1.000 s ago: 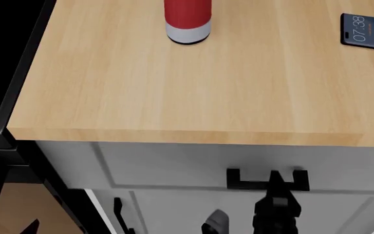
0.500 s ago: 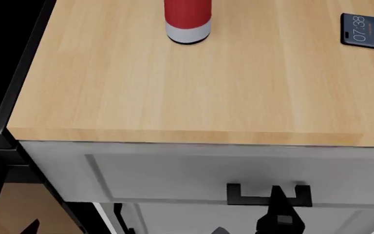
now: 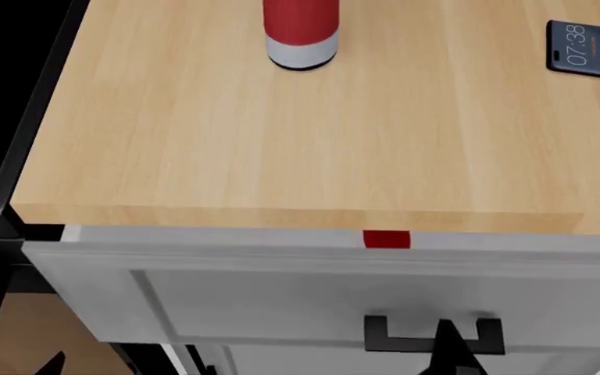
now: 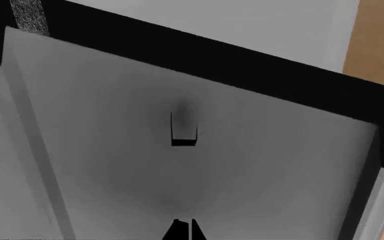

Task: Open the right drawer.

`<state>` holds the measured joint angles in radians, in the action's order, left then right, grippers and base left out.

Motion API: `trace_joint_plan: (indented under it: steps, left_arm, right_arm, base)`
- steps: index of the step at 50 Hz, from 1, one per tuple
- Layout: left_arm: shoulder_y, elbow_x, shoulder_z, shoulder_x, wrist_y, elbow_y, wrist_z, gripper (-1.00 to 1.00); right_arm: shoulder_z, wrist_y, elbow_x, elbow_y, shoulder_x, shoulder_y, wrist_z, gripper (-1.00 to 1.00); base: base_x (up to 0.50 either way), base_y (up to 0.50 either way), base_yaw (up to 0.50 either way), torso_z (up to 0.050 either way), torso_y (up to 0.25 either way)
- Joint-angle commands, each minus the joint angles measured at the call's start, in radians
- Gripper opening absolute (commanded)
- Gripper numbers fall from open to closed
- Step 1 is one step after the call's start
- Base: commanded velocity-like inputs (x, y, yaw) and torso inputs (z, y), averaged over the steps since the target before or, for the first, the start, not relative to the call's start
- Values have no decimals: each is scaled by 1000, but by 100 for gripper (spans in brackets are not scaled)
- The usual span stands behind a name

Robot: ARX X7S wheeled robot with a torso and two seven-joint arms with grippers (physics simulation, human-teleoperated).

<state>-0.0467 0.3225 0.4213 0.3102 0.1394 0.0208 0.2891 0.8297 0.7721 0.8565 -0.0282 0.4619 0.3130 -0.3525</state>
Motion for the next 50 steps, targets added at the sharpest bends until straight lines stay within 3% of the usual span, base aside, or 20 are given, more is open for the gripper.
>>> trace_joint_plan:
  steps: [1, 50]
  left_arm:
    - [-1, 2, 3, 2, 0, 0, 2, 100]
    - [-4, 9, 13, 9, 6, 2, 10, 100]
  right_arm:
    - [32, 18, 99, 64, -4, -12, -23, -100]
    - [37, 23, 104, 44, -10, -11, -22, -100]
  base:
    - [0, 0, 4, 0, 0]
    - [-158, 0, 0, 0, 1]
